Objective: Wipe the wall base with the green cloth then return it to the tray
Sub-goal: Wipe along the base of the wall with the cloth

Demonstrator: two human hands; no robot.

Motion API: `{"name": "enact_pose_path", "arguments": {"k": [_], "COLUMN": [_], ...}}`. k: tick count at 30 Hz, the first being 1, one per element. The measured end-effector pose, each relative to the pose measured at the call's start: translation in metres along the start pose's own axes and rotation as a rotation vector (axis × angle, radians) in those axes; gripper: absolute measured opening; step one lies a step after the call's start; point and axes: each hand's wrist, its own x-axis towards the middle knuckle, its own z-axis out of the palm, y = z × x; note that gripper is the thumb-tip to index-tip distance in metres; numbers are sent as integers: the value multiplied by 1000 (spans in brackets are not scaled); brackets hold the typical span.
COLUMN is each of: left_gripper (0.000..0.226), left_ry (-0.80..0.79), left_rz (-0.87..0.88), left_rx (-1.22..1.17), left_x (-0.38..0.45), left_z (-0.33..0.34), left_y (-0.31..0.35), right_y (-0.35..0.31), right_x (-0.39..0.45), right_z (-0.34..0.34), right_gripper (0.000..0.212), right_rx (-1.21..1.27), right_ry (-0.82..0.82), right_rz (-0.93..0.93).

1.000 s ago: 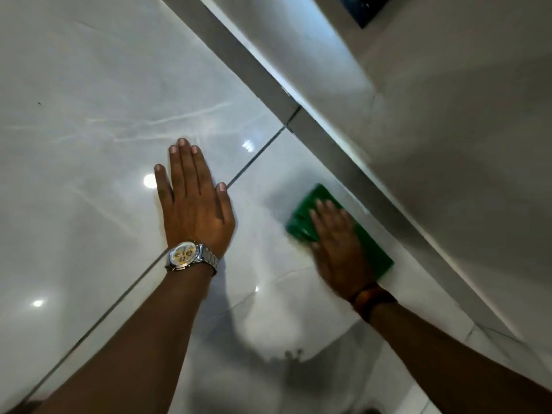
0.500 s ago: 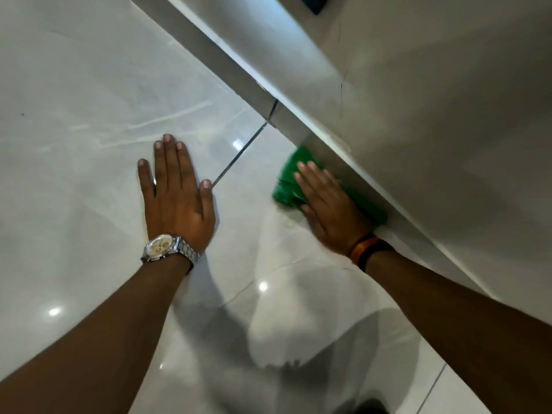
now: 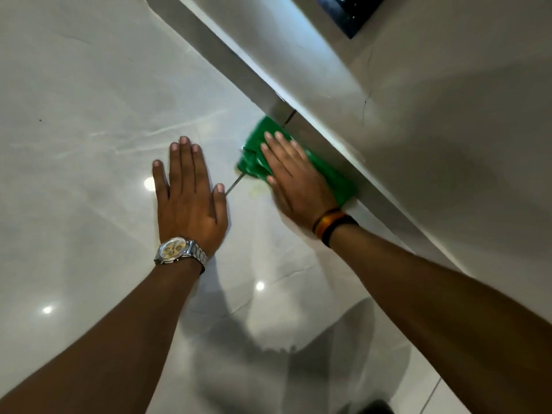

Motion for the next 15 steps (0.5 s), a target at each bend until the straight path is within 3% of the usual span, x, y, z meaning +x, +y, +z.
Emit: {"name": "enact_pose_path", "arguments": {"k": [3,6,15], "left_gripper": [73,74,74], "left_ry": [-7,-16,-17], "left_rz": [-6,-13,-4], "left_rx": [-24,-19,-6], "left_x": [0,0,0], "left_z": [0,1,1], "left_y": [-2,1,0], "right_y": [31,63,-9], "right_x": [-104,-144,48], "right_z": [1,-4,-9], "right_gripper": [58,61,55], "right_rx": [-23,-56,56], "right_ry": [-63,-133,72], "right_rz": [86,82,4]}}
